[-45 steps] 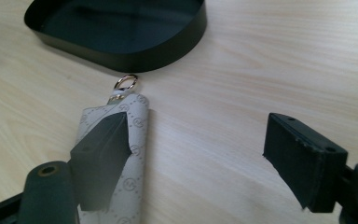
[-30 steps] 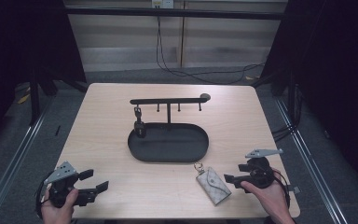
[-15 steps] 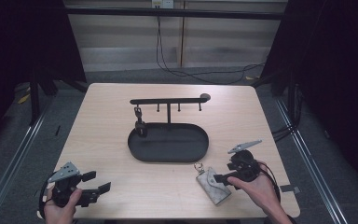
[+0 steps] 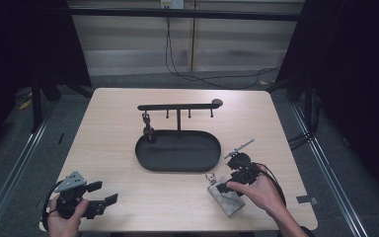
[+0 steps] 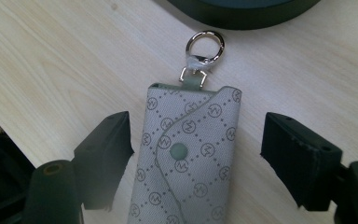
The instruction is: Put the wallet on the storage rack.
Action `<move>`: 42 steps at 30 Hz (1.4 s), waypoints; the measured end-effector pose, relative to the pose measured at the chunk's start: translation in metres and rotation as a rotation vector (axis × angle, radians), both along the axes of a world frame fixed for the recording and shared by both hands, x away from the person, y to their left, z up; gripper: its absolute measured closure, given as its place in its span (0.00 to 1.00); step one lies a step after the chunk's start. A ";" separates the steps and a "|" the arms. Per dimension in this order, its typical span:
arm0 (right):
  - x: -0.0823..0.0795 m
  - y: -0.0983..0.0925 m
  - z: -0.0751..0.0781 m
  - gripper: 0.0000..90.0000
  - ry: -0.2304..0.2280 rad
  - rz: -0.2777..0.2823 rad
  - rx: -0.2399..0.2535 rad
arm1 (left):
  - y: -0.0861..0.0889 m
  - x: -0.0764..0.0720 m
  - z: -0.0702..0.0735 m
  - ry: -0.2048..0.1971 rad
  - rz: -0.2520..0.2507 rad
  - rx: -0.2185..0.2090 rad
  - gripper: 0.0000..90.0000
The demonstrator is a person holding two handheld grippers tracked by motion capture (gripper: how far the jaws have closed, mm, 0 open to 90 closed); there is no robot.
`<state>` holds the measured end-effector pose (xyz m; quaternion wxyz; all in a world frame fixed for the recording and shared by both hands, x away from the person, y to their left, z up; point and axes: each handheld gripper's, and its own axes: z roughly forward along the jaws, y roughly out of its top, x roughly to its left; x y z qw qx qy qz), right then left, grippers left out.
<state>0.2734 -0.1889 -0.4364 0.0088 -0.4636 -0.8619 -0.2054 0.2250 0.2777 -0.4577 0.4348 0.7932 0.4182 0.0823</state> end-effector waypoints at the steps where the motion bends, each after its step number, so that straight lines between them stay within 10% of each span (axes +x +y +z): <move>1: 0.001 0.001 -0.001 0.29 0.004 0.001 -0.002 | 0.000 0.000 0.000 -0.004 0.002 0.003 0.23; 15: 0.006 0.015 -0.016 0.27 0.098 0.030 -0.095 | -0.002 0.000 0.000 0.008 -0.019 0.014 0.23; 42: 0.004 0.030 -0.032 0.33 0.114 0.022 -0.186 | -0.001 0.000 0.000 0.009 -0.019 0.023 0.23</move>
